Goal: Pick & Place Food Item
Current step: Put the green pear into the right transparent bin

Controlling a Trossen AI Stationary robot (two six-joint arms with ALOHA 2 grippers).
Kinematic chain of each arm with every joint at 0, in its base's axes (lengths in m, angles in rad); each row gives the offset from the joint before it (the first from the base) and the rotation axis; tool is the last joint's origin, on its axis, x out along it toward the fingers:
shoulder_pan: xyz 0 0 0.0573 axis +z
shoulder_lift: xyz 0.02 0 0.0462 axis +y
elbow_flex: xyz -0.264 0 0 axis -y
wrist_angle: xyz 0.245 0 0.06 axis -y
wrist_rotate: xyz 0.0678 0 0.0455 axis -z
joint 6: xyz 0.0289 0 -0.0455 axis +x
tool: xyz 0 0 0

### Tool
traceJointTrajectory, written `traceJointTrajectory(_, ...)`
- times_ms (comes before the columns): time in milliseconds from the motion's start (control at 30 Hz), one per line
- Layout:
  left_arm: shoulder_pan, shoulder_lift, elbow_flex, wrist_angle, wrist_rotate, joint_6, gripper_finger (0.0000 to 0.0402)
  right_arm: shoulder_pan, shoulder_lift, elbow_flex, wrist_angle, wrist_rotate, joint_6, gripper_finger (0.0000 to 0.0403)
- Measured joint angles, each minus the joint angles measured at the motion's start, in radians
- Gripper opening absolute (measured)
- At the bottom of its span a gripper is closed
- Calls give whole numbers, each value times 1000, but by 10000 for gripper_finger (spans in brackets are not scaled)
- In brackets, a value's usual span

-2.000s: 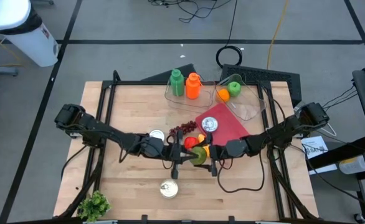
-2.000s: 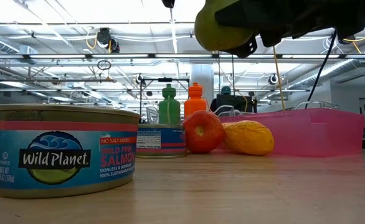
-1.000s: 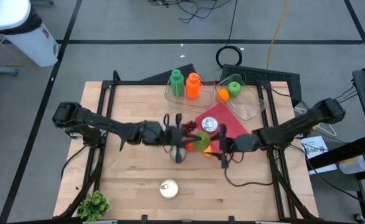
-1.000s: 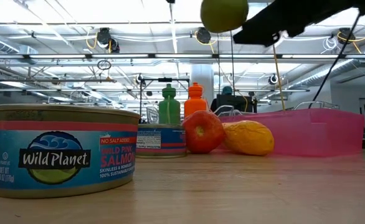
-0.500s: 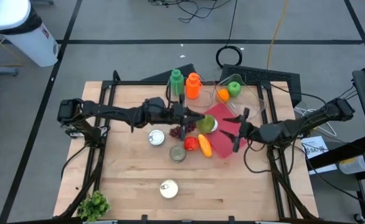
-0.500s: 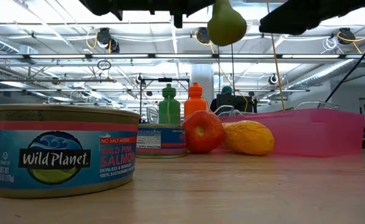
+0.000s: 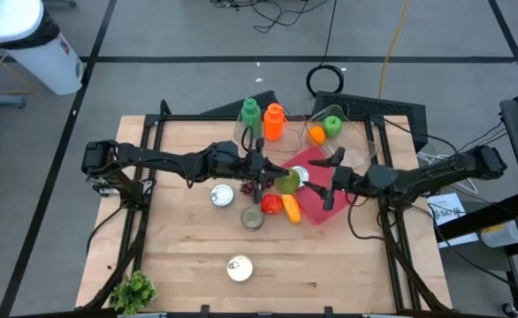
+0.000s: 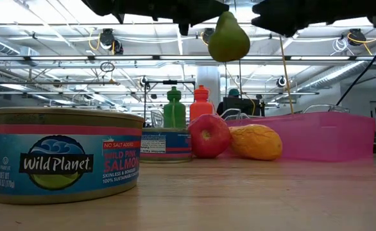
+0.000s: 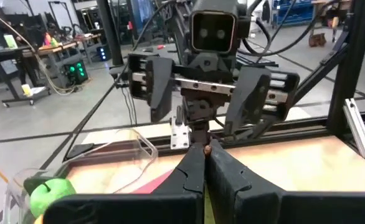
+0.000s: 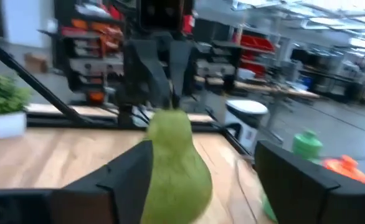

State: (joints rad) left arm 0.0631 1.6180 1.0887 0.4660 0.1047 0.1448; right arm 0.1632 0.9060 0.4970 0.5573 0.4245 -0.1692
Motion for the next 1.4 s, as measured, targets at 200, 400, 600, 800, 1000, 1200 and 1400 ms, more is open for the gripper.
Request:
traceJointTrajectory(200,0,0,0,0,-22,12,4,-73,92,66,-19,-64,80,339)
traceJointTrajectory(400,5,0,0,-24,-54,34,4,-119,218,122,-23,-247,150,359)
traceJointTrajectory(600,5,0,0,-24,-53,31,6,-151,301,136,23,-244,131,349)
traceJointTrajectory(800,6,0,0,-27,-42,28,7,-182,327,137,28,-249,158,308)
traceJointTrajectory(1000,5,0,0,-27,-36,3,10,-184,328,137,28,-253,162,251)
traceJointTrajectory(1200,0,-41,-1,-74,-53,-5,29,-185,311,139,-57,-228,166,251)
traceJointTrajectory(1400,7,-182,4,-161,-43,-61,58,-191,221,132,-260,-82,168,250)
